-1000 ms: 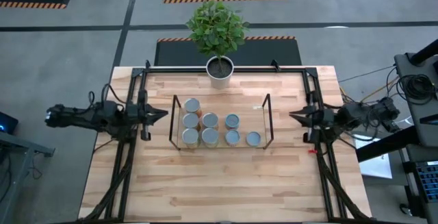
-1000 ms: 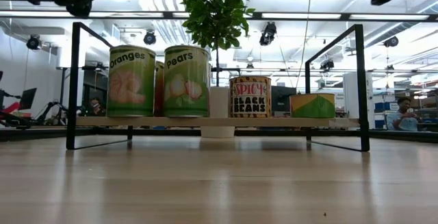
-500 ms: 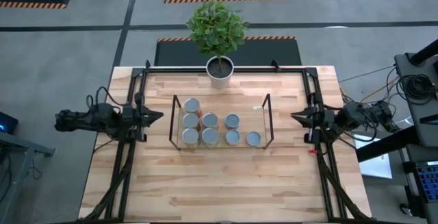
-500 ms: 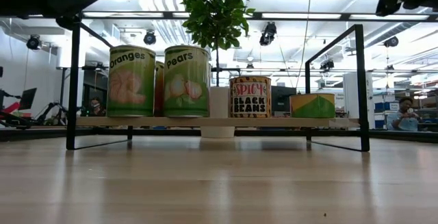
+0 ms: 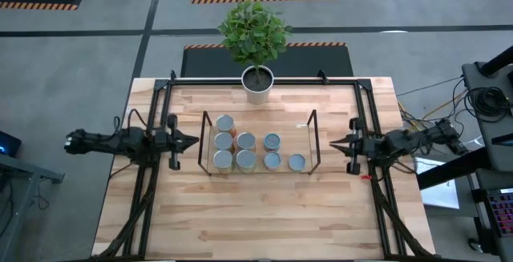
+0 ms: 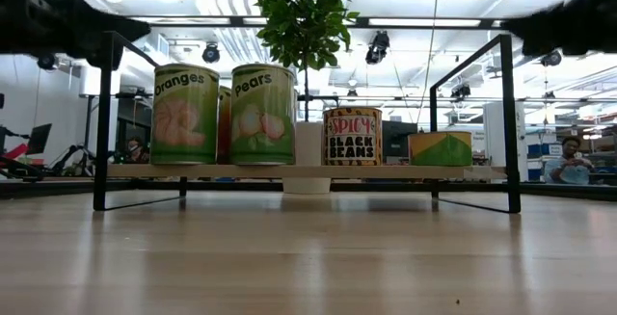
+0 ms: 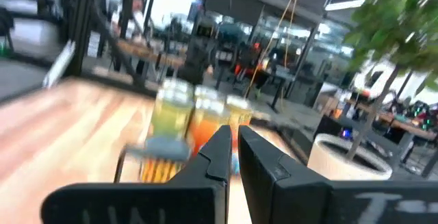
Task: Pick and place cans onto a shelf
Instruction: Return to Home Position
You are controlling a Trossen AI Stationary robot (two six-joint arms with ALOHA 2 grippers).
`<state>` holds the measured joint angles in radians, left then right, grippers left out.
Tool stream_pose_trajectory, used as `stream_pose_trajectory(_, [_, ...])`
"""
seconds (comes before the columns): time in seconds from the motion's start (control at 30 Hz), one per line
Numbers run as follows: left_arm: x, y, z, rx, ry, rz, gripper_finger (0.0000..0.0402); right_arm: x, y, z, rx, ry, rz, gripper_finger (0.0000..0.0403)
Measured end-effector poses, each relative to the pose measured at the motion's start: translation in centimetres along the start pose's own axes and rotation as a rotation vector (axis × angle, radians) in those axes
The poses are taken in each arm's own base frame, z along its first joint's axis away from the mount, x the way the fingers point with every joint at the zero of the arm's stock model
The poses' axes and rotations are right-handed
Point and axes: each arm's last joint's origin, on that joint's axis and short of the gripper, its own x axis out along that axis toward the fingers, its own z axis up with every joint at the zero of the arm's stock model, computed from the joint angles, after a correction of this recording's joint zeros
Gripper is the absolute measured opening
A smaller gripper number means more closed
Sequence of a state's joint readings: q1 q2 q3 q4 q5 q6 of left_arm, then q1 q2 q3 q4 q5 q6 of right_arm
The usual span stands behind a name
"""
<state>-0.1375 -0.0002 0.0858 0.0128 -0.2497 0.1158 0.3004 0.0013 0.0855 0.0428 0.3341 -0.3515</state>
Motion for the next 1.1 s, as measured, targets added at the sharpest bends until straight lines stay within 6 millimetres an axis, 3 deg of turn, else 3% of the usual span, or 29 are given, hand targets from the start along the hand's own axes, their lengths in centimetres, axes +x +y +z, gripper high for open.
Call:
stream_pose_trajectory(0.13, [0.3,-0.2,-1.3,-0.002,-0.012,0.003,0.0000,0.3,0.8,-2.0,-0.019,0.041,0.009,0.0018])
stream_pose_trajectory(0.63, [0.4,-0.3,-1.9,-0.021,0.008,0.014,0.0000,0.3,0.9,-2.2,0.071,0.062,0.011,0.0018])
stream_pose_trajectory(0.87, [0.4,-0.3,-2.0,-0.019,0.015,0.014,0.0000,0.4,1.0,-2.3,-0.020,0.068,0.017,0.0018])
stream_pose_trajectory(1.1, [0.4,-0.3,-1.9,-0.020,0.016,0.014,0.0000,0.4,1.0,-2.3,0.025,0.069,0.016,0.0018])
